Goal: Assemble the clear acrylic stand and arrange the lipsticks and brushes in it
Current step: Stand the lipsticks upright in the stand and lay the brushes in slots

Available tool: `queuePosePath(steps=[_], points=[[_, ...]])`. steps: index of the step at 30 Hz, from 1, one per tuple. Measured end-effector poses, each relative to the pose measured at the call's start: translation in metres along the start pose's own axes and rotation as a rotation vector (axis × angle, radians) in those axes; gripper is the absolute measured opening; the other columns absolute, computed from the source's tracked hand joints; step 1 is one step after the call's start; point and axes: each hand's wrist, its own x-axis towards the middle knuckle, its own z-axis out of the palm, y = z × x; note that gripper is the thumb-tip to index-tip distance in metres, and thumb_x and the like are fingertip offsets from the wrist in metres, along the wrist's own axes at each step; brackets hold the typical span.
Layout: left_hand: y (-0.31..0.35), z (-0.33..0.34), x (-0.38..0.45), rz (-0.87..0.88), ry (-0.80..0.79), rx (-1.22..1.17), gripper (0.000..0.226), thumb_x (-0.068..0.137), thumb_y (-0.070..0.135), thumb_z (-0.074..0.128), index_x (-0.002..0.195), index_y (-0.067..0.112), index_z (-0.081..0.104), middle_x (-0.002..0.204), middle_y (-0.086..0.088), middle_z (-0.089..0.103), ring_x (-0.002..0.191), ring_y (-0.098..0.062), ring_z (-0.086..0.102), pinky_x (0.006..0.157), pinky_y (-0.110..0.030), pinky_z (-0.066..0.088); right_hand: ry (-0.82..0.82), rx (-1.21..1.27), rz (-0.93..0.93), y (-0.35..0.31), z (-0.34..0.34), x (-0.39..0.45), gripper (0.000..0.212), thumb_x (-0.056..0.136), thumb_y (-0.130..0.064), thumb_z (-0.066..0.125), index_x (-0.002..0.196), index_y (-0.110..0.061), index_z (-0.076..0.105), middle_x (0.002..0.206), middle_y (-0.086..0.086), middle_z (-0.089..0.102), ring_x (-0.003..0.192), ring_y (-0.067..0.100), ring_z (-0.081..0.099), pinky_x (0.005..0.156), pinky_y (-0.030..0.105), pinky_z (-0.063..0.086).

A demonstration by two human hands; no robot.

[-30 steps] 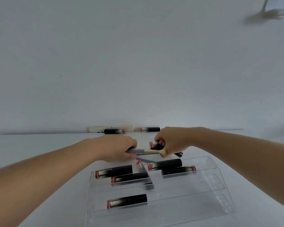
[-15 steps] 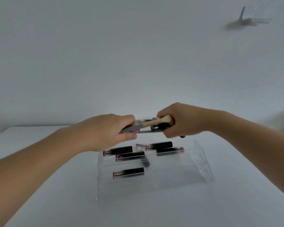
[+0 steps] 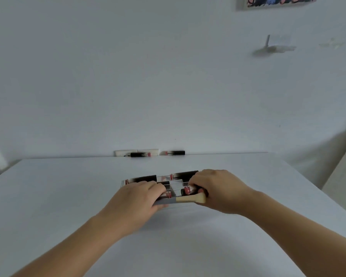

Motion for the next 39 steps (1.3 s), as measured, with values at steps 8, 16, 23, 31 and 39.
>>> queuePosePath(steps=[8, 16, 23, 31, 39], points=[[0.005, 0.0, -0.005, 0.02, 0.109, 0.162, 0.033, 0.067, 0.042, 0.09, 0.088, 0.022, 0.073, 0.077, 0.007, 0.057, 0.054, -0.012, 0.057, 0.041, -0.022, 0.04, 0.125, -0.039, -0.11, 0.006, 0.017, -0.004, 0.025, 0.093, -0.044, 0.063, 0.111, -0.027, 0.064, 0.093, -0.01, 0.064, 0.081, 0.014, 0.055, 0.062, 0.037, 0.051], [0.005, -0.001, -0.007, 0.021, 0.183, 0.176, 0.046, 0.085, 0.067, 0.037, 0.089, 0.022, 0.048, 0.07, 0.009, 0.053, 0.049, -0.012, 0.052, 0.04, -0.02, 0.024, 0.341, -0.112, -0.159, 0.006, 0.029, -0.005, 0.039, 0.09, -0.056, 0.063, 0.1, -0.018, 0.065, 0.079, -0.008, 0.063, 0.066, 0.017, 0.055, 0.047, 0.028, 0.043], [0.0, 0.009, -0.01, 0.054, 0.31, 0.22, 0.033, 0.087, 0.043, 0.065, 0.074, 0.018, 0.048, 0.07, 0.004, 0.049, 0.058, -0.019, 0.049, 0.049, -0.028, 0.036, 0.527, -0.116, -0.108, 0.013, 0.051, -0.005, 0.032, 0.089, -0.049, 0.068, 0.091, -0.017, 0.066, 0.094, -0.003, 0.062, 0.081, 0.021, 0.054, 0.072, 0.032, 0.043], [-0.004, 0.007, -0.01, -0.125, 0.211, 0.254, 0.037, 0.099, 0.041, 0.038, 0.078, 0.016, 0.057, 0.081, 0.001, 0.047, 0.068, -0.023, 0.044, 0.06, -0.037, 0.042, 0.553, -0.073, -0.025, 0.014, 0.051, -0.012, 0.018, 0.095, -0.033, 0.06, 0.099, -0.017, 0.067, 0.093, -0.003, 0.059, 0.08, 0.024, 0.053, 0.074, 0.037, 0.043], [0.003, 0.002, -0.013, -0.28, 0.059, 0.088, 0.058, 0.099, 0.03, 0.054, 0.152, 0.015, 0.036, 0.154, -0.006, 0.038, 0.139, -0.029, 0.037, 0.109, -0.046, 0.036, 0.545, -0.101, 0.181, 0.031, 0.055, -0.041, 0.031, 0.096, -0.04, 0.05, 0.103, -0.019, 0.071, 0.099, -0.001, 0.058, 0.087, 0.025, 0.053, 0.084, 0.034, 0.035]])
